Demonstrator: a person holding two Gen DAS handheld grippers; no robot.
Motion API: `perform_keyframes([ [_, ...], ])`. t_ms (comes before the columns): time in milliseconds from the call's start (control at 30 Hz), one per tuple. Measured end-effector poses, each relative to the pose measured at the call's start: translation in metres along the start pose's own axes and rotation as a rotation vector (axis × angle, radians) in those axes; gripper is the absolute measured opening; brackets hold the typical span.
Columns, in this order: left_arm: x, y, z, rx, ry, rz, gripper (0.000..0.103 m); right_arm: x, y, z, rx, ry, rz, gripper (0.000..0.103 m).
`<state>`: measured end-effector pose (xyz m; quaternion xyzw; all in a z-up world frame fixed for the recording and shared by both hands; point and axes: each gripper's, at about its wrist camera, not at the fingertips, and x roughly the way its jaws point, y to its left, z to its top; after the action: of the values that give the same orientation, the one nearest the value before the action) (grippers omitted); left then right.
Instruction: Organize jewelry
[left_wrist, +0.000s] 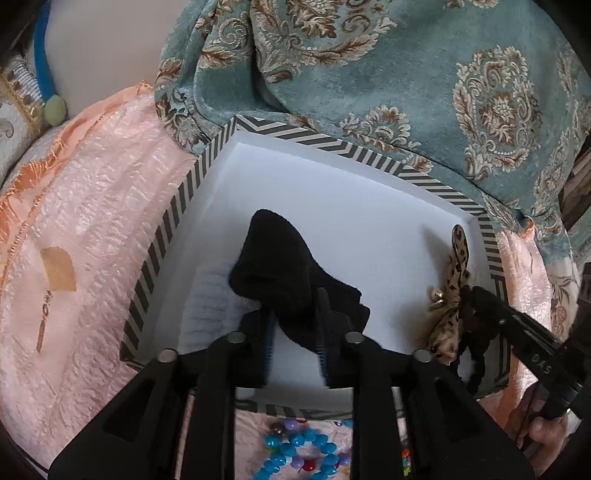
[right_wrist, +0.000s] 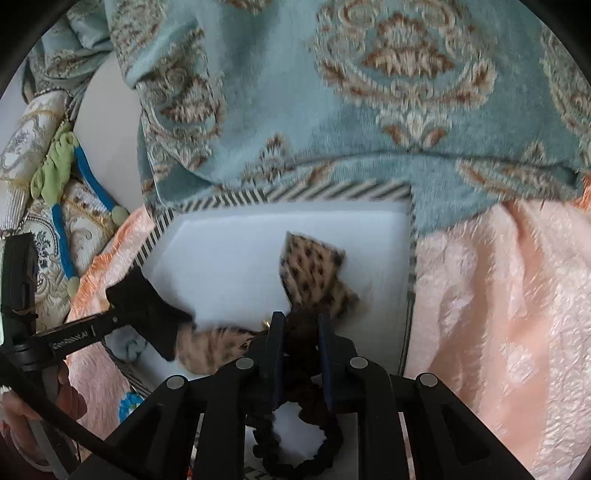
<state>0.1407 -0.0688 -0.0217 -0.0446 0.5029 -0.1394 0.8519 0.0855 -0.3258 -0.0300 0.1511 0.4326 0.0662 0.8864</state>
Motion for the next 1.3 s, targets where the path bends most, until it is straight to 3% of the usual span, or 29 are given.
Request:
perform_keyframes([
  [67,-0.002,-0.002,-0.003,0.000,0.002,-0.018,0.049,0.003,-0.004,-0.004,0.021,0.019,-0.003,0.022],
  [167,-0.008,-0.005,-0.008,0.012,-0.001,-0.015,0.056,-0.003,-0.007,-0.009,0.040,0.012,0.003,0.024],
  [200,-0.010,-0.006,-0.010,0.015,-0.003,-0.010,0.056,-0.008,-0.007,-0.010,0.041,0.007,0.004,0.025],
  [267,-0.016,-0.008,-0.014,0.017,-0.007,-0.005,0.058,-0.017,-0.004,-0.013,0.036,-0.008,0.005,0.042],
  [333,-0.022,-0.008,-0.018,0.019,-0.011,-0.004,0.058,-0.031,0.001,-0.016,0.022,-0.038,-0.005,0.049],
  [833,-0.095,-0.031,-0.066,0.095,-0.123,0.061,0.059,-0.102,0.057,-0.061,-0.092,-0.117,-0.044,0.051],
  [967,-0.113,-0.034,-0.077,0.099,-0.150,0.063,0.059,-0.120,0.068,-0.071,-0.091,-0.134,-0.060,0.065],
  [1300,-0.147,-0.040,-0.104,0.115,-0.193,0.079,0.059,-0.155,0.088,-0.090,-0.103,-0.161,-0.059,0.065],
])
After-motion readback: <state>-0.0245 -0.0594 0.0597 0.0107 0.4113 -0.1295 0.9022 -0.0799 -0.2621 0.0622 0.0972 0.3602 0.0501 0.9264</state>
